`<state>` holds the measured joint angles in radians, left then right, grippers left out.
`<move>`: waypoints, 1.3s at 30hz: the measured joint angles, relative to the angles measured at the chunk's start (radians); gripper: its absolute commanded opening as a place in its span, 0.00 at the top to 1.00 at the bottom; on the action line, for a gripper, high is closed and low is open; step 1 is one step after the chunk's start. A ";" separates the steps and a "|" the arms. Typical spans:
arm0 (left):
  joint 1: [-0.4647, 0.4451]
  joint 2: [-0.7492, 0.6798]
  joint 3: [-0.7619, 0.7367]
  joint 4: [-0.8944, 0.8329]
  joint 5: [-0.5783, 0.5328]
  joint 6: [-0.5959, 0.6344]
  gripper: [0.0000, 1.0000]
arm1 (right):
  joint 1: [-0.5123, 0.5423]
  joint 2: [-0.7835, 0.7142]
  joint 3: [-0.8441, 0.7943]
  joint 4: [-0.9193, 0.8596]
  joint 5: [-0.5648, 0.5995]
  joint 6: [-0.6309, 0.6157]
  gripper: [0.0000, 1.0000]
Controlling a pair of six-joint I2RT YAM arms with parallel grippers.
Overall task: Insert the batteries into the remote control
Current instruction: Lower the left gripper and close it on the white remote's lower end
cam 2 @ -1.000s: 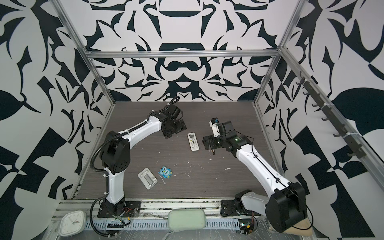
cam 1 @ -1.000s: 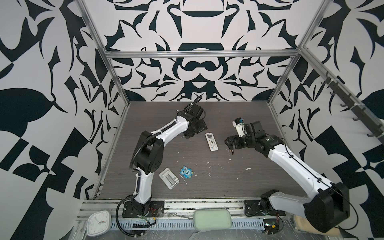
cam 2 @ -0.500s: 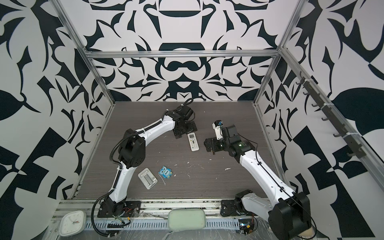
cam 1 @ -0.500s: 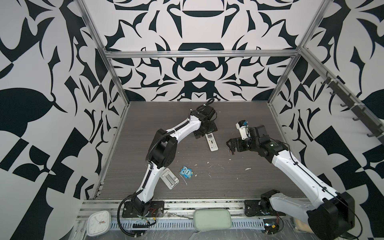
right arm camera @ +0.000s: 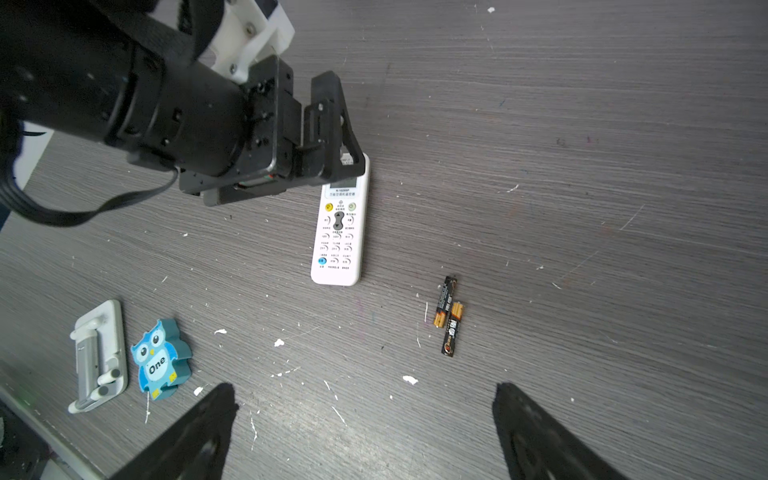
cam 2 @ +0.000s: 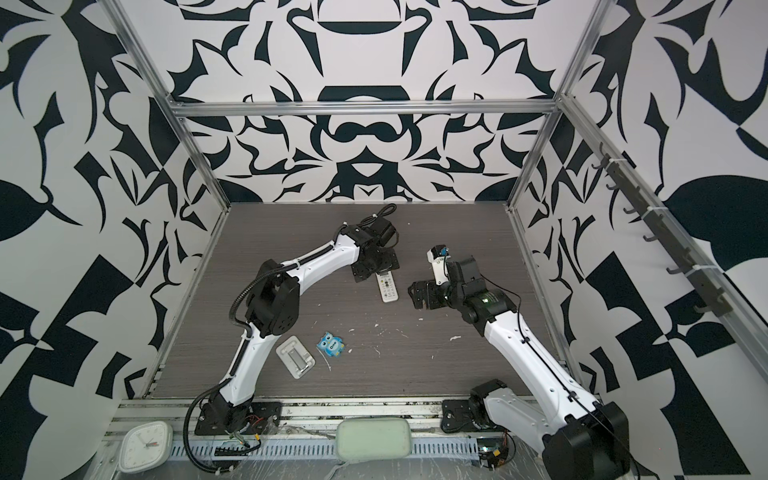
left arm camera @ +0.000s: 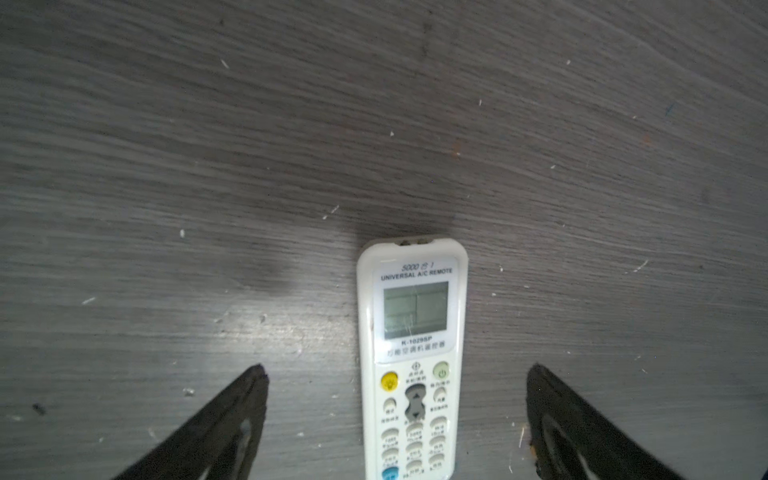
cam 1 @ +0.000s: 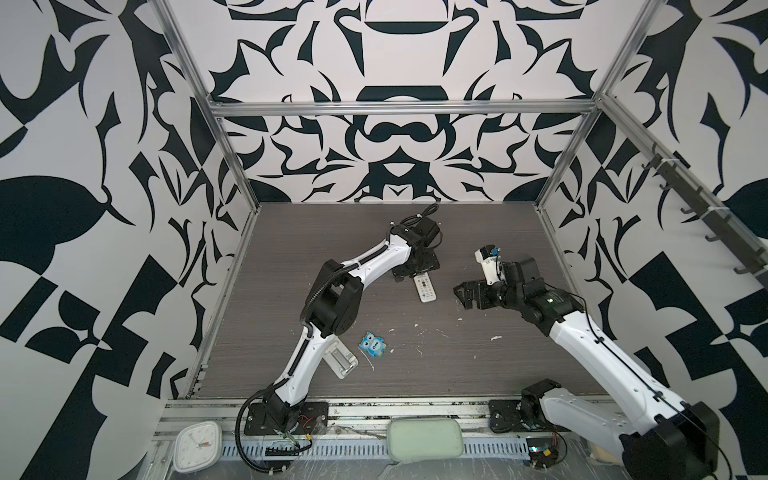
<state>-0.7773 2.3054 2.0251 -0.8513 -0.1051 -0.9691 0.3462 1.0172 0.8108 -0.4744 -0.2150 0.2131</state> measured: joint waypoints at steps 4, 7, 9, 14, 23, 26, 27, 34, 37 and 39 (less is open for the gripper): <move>-0.018 0.000 -0.004 -0.003 -0.020 -0.001 0.01 | -0.001 -0.011 0.000 -0.002 -0.007 0.010 0.01; -0.026 0.000 -0.009 -0.009 -0.032 -0.001 0.01 | -0.003 -0.032 -0.005 0.002 -0.007 0.018 0.01; -0.028 0.000 -0.010 -0.016 -0.042 0.000 0.01 | -0.003 -0.046 -0.011 0.003 -0.007 0.021 0.01; -0.030 0.000 -0.010 -0.036 -0.066 0.006 0.01 | -0.003 -0.052 -0.026 0.008 -0.011 0.029 0.01; -0.037 0.024 0.045 -0.081 -0.075 0.008 0.01 | -0.003 -0.083 -0.068 0.002 -0.013 0.024 0.01; -0.047 0.034 0.046 -0.086 -0.075 0.004 0.01 | -0.003 -0.089 -0.092 -0.001 -0.014 0.023 0.01; -0.050 0.043 0.054 -0.092 -0.075 0.004 0.01 | -0.003 -0.090 -0.099 -0.001 -0.015 0.024 0.01; -0.055 0.144 0.147 -0.127 -0.075 0.029 0.01 | -0.003 -0.095 -0.117 0.001 -0.017 0.021 0.01; -0.055 0.183 0.200 -0.150 -0.084 0.049 0.00 | -0.003 -0.089 -0.117 0.005 -0.017 0.021 0.01; -0.055 0.185 0.204 -0.158 -0.086 0.056 0.00 | -0.003 -0.082 -0.117 0.010 -0.018 0.021 0.02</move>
<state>-0.8326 2.4908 2.2288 -1.0092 -0.1913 -0.9134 0.3435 0.9356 0.6941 -0.4648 -0.2325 0.2340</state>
